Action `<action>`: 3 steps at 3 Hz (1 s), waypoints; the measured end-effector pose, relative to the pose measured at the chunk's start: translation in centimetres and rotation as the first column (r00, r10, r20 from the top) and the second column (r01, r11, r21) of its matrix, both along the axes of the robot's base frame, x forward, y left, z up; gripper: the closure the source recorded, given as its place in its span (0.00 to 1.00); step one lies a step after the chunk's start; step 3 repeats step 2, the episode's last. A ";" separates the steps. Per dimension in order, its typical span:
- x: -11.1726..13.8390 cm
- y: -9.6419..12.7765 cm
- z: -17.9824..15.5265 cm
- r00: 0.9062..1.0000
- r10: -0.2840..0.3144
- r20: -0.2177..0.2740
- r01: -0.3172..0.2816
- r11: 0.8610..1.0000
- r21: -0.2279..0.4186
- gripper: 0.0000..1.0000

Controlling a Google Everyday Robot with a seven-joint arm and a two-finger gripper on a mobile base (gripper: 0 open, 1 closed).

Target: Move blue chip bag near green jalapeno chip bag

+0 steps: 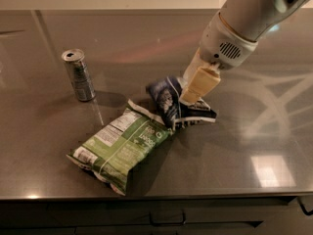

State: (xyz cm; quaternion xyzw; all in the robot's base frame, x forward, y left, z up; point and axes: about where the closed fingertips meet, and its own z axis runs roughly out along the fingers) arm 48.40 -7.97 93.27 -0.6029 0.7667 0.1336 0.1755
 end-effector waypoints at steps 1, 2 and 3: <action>0.0 0.1 0.0 1.000 0.001 0.003 -0.001 1.000 0.000 0.00; 0.0 0.1 0.0 1.000 0.001 0.003 -0.001 1.000 0.000 0.00; 0.0 0.1 0.0 1.000 0.001 0.003 -0.001 1.000 0.000 0.00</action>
Offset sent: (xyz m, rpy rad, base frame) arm 0.0000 0.0011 0.0005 0.0004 -0.0030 0.0009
